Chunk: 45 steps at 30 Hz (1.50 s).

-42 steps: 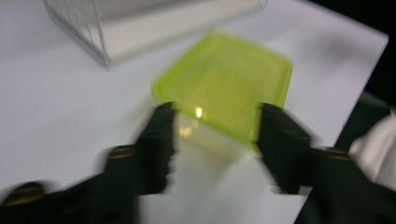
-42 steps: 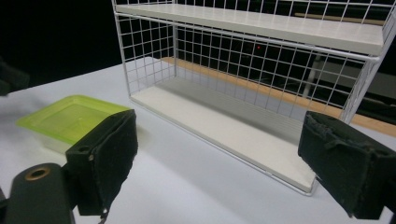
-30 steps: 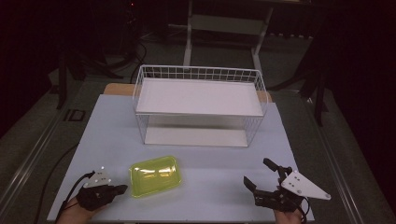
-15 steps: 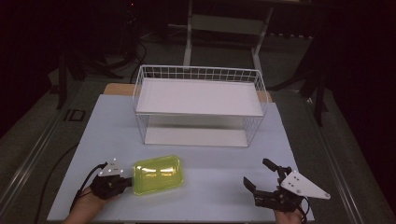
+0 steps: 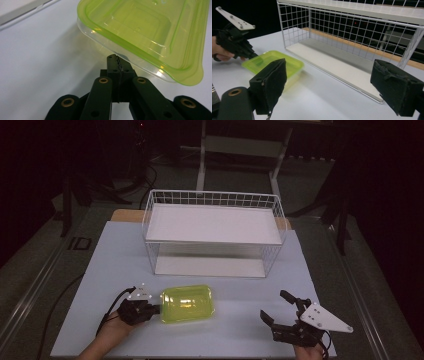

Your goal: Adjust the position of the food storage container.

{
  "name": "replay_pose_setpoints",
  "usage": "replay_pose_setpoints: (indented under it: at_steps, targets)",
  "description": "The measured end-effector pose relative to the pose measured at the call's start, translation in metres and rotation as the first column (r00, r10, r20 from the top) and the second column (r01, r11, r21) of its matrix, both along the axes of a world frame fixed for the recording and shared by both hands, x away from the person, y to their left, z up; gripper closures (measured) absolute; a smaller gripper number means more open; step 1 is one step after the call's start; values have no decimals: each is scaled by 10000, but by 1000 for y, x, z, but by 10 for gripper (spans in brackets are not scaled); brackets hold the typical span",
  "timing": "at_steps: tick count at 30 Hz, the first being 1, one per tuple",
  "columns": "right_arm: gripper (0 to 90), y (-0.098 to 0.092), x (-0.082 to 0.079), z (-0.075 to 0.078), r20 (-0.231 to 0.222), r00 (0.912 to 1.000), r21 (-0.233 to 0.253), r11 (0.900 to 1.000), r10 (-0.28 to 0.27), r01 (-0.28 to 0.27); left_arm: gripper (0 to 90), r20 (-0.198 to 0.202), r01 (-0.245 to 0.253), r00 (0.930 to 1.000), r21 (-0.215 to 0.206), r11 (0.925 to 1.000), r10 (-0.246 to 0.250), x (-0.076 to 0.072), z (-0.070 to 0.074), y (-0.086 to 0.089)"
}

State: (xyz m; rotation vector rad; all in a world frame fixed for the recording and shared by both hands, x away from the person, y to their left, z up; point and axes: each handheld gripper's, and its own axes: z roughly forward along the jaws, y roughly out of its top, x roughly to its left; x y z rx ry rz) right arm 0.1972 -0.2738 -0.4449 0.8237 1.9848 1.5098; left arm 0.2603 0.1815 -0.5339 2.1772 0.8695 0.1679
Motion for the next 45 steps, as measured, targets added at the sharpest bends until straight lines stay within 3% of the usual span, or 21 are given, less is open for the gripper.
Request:
replay_pose_setpoints:
  at_steps: [8, 10, 28, 34, 39, 45]
  targets:
    - [131, 2, 0, -2, -9, 9992, 169, 9991, 401, -401, 900, -9, 285, 9996, -159, 9995, -285, 12, 0, -24]
    - [129, 3, -1, -1, 204, 9985, 246, 9983, 514, -519, 900, -25, 345, 9994, -231, 9991, -345, 15, -1, -30]
    - [129, 5, 0, -4, 47, 9978, -276, 9975, 657, -656, 900, -56, 884, 9960, -572, 9944, -889, 27, -5, -75]
    - [133, 6, 2, -5, -77, 9970, -319, 9966, 764, -766, 900, -106, 853, 9962, -774, 9933, -864, 33, -6, -88]
    - [132, 6, 3, -6, -66, 9970, -430, 9961, 774, -776, 900, 90, 811, 9967, -682, 9944, -807, 37, -6, -100]
    - [129, 6, 4, -8, -147, 9970, -534, 9956, 763, -770, 900, 107, 667, 9978, -708, 9953, -661, 37, -4, -98]
